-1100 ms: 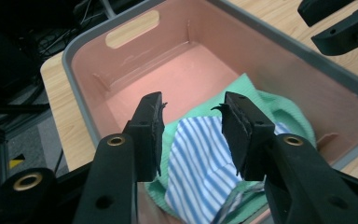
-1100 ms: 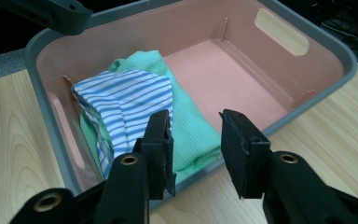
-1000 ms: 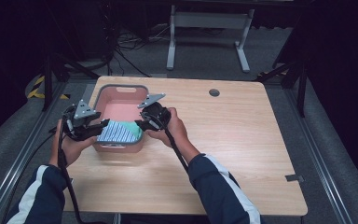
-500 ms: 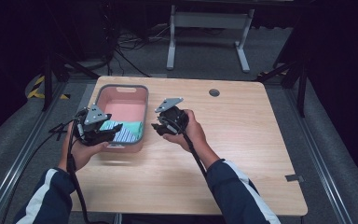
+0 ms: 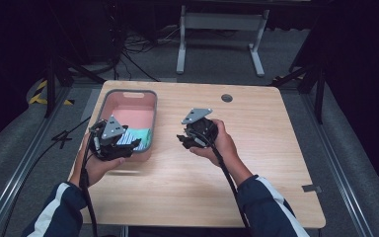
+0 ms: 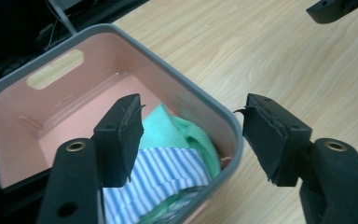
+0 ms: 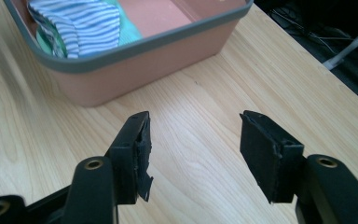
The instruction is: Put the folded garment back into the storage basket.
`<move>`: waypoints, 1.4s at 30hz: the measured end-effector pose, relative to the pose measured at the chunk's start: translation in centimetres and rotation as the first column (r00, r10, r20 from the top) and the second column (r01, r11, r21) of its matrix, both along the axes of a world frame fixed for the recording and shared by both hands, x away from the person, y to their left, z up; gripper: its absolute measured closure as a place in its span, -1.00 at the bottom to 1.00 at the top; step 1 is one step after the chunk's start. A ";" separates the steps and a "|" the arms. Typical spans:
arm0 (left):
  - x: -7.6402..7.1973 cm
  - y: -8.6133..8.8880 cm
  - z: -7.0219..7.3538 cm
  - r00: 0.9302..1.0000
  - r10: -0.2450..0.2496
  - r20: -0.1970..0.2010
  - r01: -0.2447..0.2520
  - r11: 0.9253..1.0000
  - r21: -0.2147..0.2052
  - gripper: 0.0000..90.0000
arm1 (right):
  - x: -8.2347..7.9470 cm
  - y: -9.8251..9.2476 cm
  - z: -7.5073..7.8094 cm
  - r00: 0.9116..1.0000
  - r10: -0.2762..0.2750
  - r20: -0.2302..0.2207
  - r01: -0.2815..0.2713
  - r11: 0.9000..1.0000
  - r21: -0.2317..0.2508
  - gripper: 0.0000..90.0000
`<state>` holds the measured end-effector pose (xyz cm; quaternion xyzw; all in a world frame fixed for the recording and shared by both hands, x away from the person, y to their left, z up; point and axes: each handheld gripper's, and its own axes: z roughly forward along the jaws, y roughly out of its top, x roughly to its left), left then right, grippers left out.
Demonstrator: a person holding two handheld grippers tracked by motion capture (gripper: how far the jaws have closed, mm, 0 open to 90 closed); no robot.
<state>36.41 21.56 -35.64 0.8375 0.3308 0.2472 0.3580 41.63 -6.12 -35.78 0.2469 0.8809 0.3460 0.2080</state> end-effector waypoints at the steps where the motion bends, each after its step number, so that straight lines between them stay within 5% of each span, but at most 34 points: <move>1: -0.1 -0.3 -0.1 1.000 -0.009 -0.002 0.009 1.000 0.000 -0.21 | -0.1 -0.3 0.0 1.000 -0.001 0.001 0.001 1.000 -0.007 -0.08; 14: -1.8 -4.3 -1.3 0.992 -0.129 -0.009 0.129 0.991 0.033 -0.34 | -1.6 -4.1 -1.5 0.999 -0.037 -0.001 0.037 0.999 -0.035 -0.20; 23: -2.3 -6.6 -3.9 0.984 -0.174 -0.034 0.176 0.983 0.059 -0.36 | -2.4 -7.7 -3.4 0.996 -0.083 -0.016 0.082 0.995 -0.056 -0.22; 34: -2.5 -8.0 -7.4 0.975 -0.203 -0.093 0.213 0.971 0.107 -0.40 | -3.4 -11.5 -5.6 0.993 -0.113 -0.035 0.110 0.992 -0.065 -0.29; 42: -2.9 -8.1 -8.7 0.965 -0.226 -0.131 0.240 0.966 0.096 -0.46 | -4.3 -13.6 -7.1 0.992 -0.115 -0.044 0.112 0.991 -0.070 -0.30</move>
